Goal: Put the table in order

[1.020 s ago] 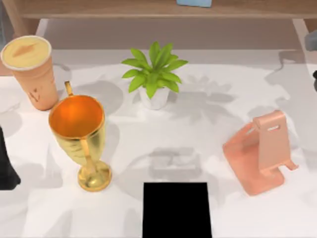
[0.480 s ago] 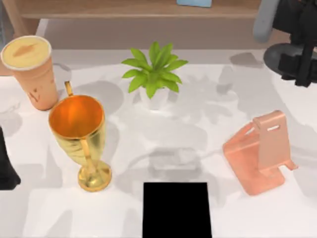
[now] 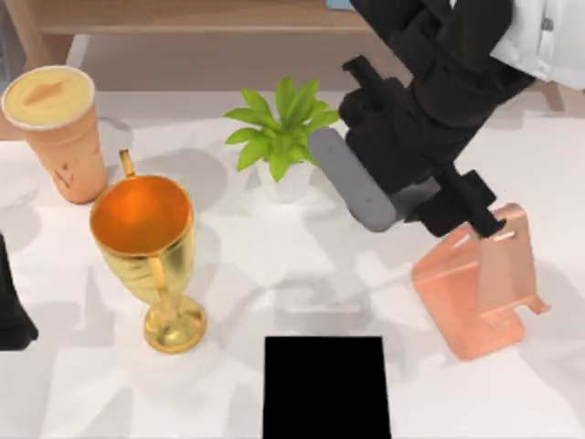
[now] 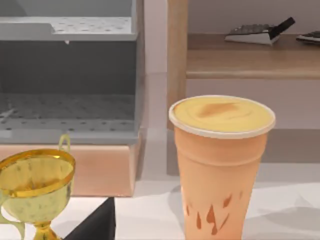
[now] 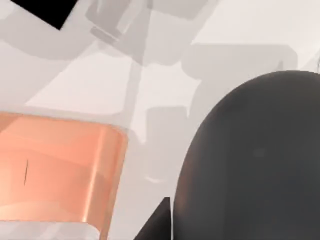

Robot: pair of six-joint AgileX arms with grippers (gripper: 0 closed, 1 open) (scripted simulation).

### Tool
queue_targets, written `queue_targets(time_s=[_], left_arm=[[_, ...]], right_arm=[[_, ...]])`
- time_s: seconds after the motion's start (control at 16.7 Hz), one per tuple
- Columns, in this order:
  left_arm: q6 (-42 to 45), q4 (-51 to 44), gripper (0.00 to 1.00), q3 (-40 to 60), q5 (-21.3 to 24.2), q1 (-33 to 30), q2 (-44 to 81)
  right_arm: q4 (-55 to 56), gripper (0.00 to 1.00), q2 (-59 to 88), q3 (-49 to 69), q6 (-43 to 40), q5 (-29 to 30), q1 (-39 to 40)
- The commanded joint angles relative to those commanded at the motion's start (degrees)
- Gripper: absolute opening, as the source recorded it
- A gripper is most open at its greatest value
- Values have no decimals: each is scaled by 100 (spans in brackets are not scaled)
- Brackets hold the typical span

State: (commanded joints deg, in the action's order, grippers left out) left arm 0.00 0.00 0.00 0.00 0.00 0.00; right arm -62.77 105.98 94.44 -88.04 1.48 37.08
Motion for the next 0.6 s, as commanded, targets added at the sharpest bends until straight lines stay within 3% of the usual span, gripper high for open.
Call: queue_targets(time_s=[0.36, 0.6], left_arm=[[0, 0, 100, 0, 0, 0, 0], [0, 0, 100, 0, 0, 0, 0]], right_arm=[[490, 0, 633, -890, -2556, -162, 1252], [684, 0, 997, -1292, -3456, -223, 1687]])
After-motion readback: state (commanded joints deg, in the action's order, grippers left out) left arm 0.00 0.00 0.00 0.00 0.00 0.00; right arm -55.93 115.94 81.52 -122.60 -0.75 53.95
